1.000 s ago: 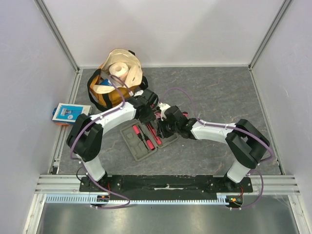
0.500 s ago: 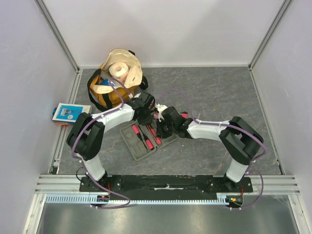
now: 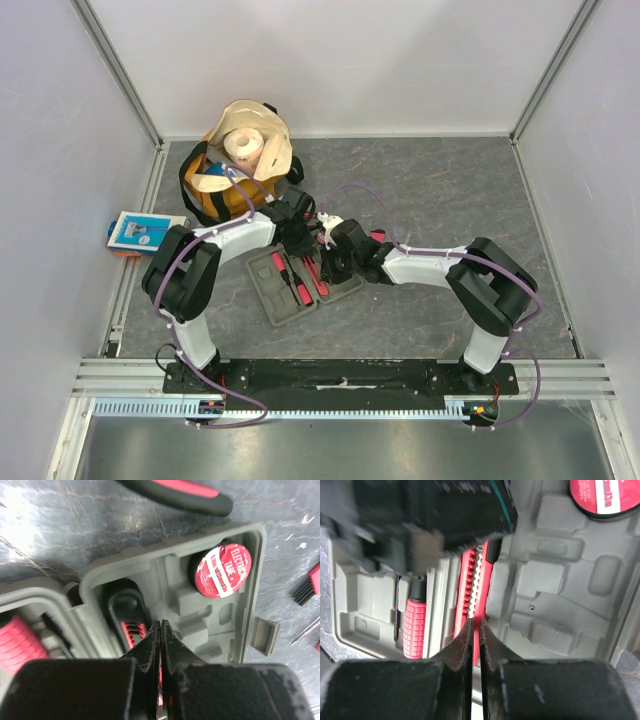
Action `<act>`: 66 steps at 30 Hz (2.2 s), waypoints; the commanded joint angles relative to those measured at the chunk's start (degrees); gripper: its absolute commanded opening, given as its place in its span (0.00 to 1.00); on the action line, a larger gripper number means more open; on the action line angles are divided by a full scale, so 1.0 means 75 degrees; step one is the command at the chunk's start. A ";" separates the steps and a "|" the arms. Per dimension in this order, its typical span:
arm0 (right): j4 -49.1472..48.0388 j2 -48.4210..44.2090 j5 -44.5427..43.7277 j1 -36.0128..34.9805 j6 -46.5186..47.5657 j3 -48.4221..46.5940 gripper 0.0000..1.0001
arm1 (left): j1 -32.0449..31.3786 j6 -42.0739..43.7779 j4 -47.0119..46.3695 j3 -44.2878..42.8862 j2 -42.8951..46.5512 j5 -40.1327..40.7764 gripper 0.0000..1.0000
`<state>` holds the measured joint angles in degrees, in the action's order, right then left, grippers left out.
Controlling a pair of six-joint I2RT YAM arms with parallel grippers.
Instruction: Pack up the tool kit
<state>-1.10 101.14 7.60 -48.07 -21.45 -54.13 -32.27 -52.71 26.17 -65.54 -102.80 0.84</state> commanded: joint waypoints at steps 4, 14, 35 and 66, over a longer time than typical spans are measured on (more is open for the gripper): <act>0.0382 0.0448 -0.0098 -0.0094 -0.0198 0.0280 0.00 | -0.0056 -0.0027 0.0354 0.0371 -0.0660 -0.0323 0.02; 0.0639 -0.0418 -0.0660 -0.0094 -0.0491 -0.0165 0.02 | 0.0002 0.0289 0.0541 -0.0284 0.0089 0.0192 0.04; 0.2561 -0.1381 -0.3134 0.1100 -0.0573 -0.1338 0.46 | 0.1841 0.0676 0.0753 0.2243 0.4096 0.0968 0.70; 0.3487 -0.0596 -0.4083 0.3058 -0.1299 -0.1045 0.48 | 0.2487 0.3617 0.1327 0.1672 0.1871 -0.0286 0.02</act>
<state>23.81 94.52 -19.77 -26.68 -28.71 -62.70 -13.58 -31.81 35.70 -51.09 -88.27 1.98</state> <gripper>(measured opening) 0.489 0.049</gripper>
